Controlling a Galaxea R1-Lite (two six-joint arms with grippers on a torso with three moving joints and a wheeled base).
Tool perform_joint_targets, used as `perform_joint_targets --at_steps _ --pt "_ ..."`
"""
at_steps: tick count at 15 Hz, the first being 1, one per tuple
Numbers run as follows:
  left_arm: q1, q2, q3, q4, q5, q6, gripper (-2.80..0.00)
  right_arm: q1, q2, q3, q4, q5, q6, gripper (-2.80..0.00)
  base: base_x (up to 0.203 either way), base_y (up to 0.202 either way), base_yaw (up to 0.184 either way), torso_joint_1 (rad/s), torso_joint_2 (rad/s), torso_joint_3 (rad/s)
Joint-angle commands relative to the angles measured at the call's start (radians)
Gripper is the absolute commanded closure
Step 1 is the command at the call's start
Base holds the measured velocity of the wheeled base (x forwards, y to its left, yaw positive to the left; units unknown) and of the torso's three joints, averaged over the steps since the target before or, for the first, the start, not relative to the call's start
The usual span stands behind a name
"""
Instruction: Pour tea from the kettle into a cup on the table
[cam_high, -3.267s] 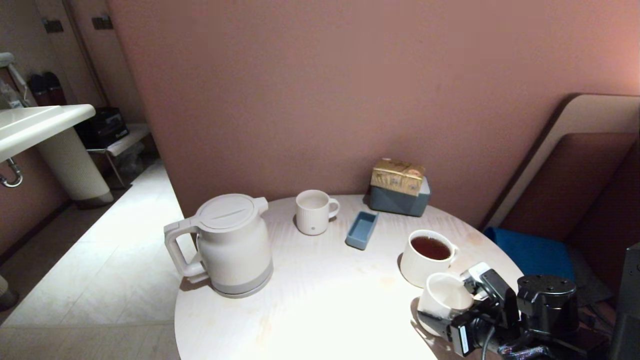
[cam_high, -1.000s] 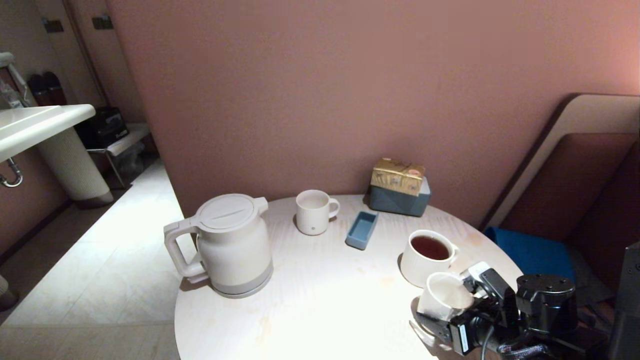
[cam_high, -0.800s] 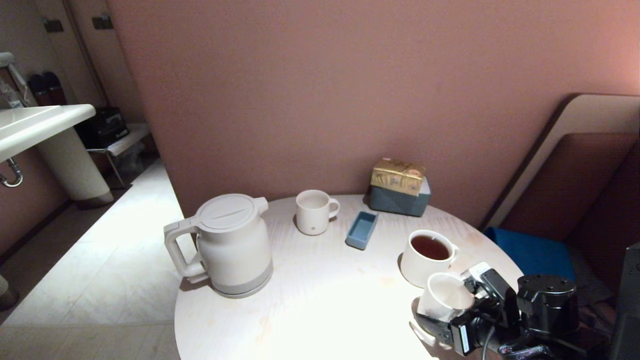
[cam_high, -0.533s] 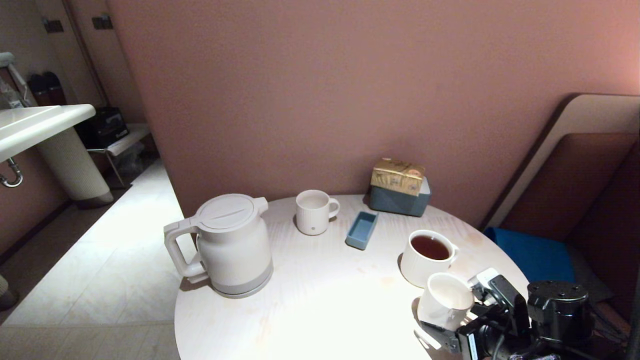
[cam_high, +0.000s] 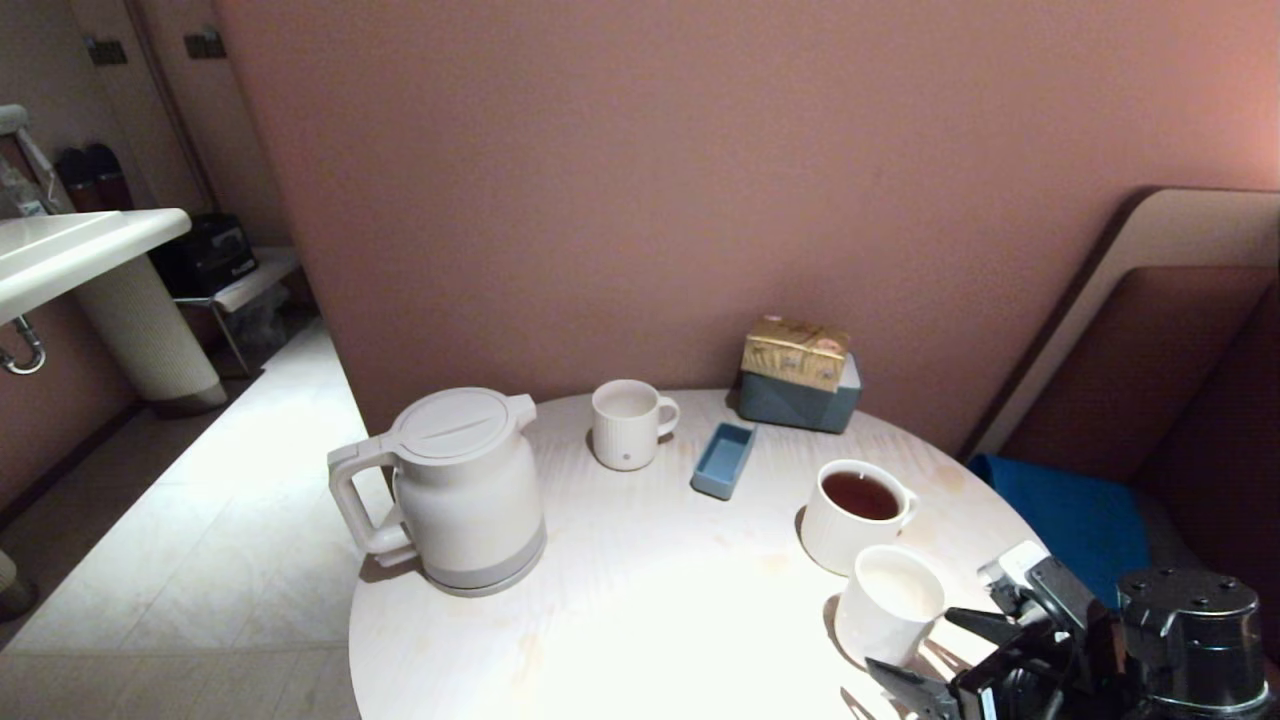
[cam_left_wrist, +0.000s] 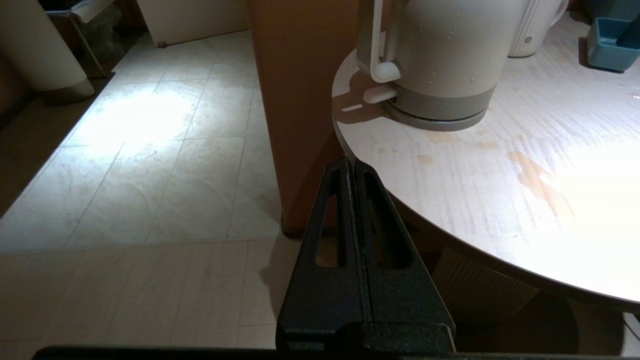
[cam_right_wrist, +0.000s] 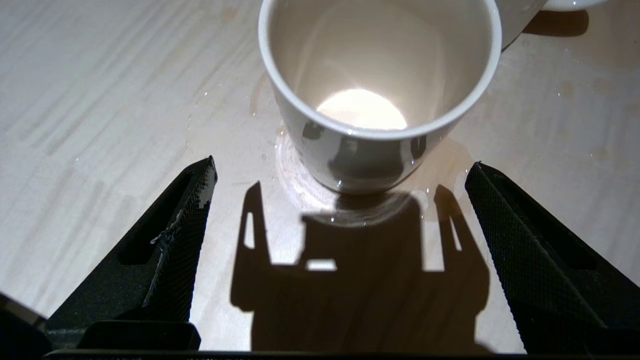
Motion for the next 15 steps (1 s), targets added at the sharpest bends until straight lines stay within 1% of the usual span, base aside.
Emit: perform_joint_targets --at_steps 1,3,4,5,6,7,8,9,10,12,13,15 --pt "0.0 0.001 0.0 0.0 0.0 0.0 0.0 0.001 -0.177 -0.01 0.143 0.001 0.0 -2.8 0.0 0.0 0.0 0.0 0.0 0.0" --pt "0.0 0.001 0.0 0.0 0.0 0.0 0.0 -0.001 -0.325 -0.039 0.313 0.001 0.001 -2.8 0.0 0.0 0.0 0.0 0.0 0.0" --pt "0.0 0.001 0.0 0.0 0.0 0.0 0.0 -0.002 -0.425 -0.074 0.449 0.001 0.002 -2.8 0.0 0.0 0.0 0.0 0.0 0.0" --pt "0.0 0.001 0.0 0.0 0.0 0.0 0.0 -0.006 -0.526 -0.127 0.619 -0.001 0.005 -2.8 0.0 0.0 0.0 0.0 0.0 0.0" --pt "0.0 0.001 0.0 0.0 0.0 0.0 0.0 -0.01 -0.602 -0.179 0.752 -0.007 0.007 -2.8 0.0 0.0 0.0 0.0 0.0 0.0" --pt "0.0 0.001 0.0 0.0 0.0 0.0 0.0 -0.016 -0.69 -0.252 0.911 -0.025 0.009 -2.8 0.0 0.0 0.0 0.0 0.0 0.0" --pt "0.0 0.001 0.0 0.0 0.0 0.0 0.0 -0.021 -0.768 -0.304 1.034 -0.066 0.011 -2.8 0.0 0.0 0.0 0.0 0.0 0.0" --pt "0.0 0.001 0.0 0.0 0.0 0.0 0.0 -0.024 -0.84 -0.325 1.103 -0.14 0.011 -2.8 0.0 0.0 0.0 0.0 0.0 0.0" --pt "0.0 0.001 0.0 0.0 0.0 0.0 0.0 -0.025 -0.911 -0.331 1.142 -0.207 0.01 -2.8 0.0 0.0 0.0 0.0 0.0 0.0" --pt "0.0 0.001 0.0 0.0 0.0 0.0 0.0 -0.029 -1.042 -0.353 1.246 -0.289 0.017 -2.8 0.0 0.0 0.0 0.0 0.0 0.0" --pt "0.0 0.001 0.0 0.0 0.0 0.0 0.0 -0.037 -1.099 -0.374 1.317 -0.321 0.037 -2.8 0.0 0.0 0.0 0.0 0.0 0.0" --pt "0.0 0.001 0.0 0.0 0.0 0.0 0.0 -0.076 -1.189 -0.395 1.388 -0.395 0.058 -2.8 0.0 0.0 0.0 0.0 0.0 0.0"
